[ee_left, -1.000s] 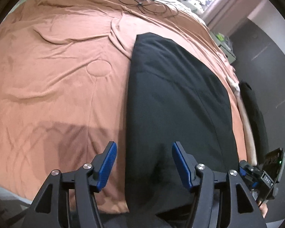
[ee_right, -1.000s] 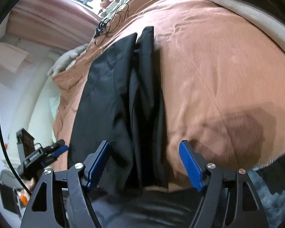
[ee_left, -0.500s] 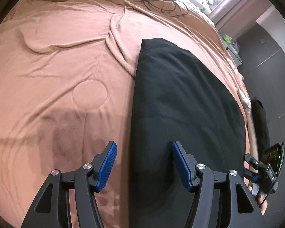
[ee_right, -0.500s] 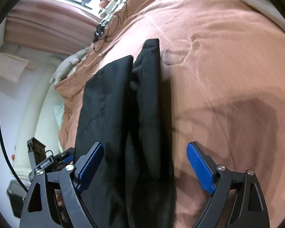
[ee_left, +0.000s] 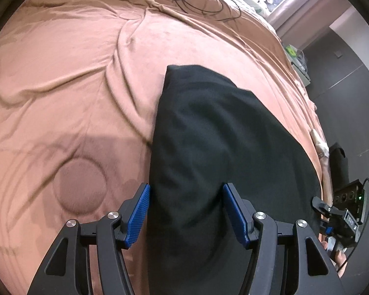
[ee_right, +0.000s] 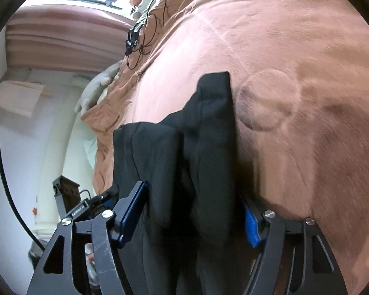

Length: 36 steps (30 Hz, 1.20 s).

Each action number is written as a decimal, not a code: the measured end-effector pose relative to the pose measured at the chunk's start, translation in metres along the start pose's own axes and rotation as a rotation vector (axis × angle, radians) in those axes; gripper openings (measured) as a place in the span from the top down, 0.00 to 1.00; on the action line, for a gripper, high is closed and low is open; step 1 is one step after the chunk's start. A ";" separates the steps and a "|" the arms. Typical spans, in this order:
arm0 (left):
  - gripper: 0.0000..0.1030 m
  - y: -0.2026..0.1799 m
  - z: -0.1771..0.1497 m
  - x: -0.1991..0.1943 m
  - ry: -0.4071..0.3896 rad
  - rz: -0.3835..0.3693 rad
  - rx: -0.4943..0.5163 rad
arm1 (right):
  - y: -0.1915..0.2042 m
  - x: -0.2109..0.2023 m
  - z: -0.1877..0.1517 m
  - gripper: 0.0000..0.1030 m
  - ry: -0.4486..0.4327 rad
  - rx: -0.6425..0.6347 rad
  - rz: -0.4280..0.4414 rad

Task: Fold large clothes
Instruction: 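Lift the folded black shirt off the duvet with both grippers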

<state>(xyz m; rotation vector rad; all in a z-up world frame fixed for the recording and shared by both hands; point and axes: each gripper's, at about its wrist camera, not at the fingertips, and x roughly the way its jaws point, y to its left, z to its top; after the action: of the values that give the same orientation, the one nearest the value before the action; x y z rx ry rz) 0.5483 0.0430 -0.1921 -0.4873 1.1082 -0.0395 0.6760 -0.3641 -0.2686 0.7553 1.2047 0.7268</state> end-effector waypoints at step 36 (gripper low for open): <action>0.84 -0.102 -0.081 -0.222 -0.424 -0.121 0.056 | 0.169 -0.172 -0.089 0.89 -0.324 -0.300 0.059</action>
<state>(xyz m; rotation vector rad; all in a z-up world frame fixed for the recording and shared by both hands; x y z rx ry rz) 0.3982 -0.0171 0.0080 -0.4843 0.6605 -0.0693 0.5393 -0.4004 -0.0534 0.6305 0.7629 0.7790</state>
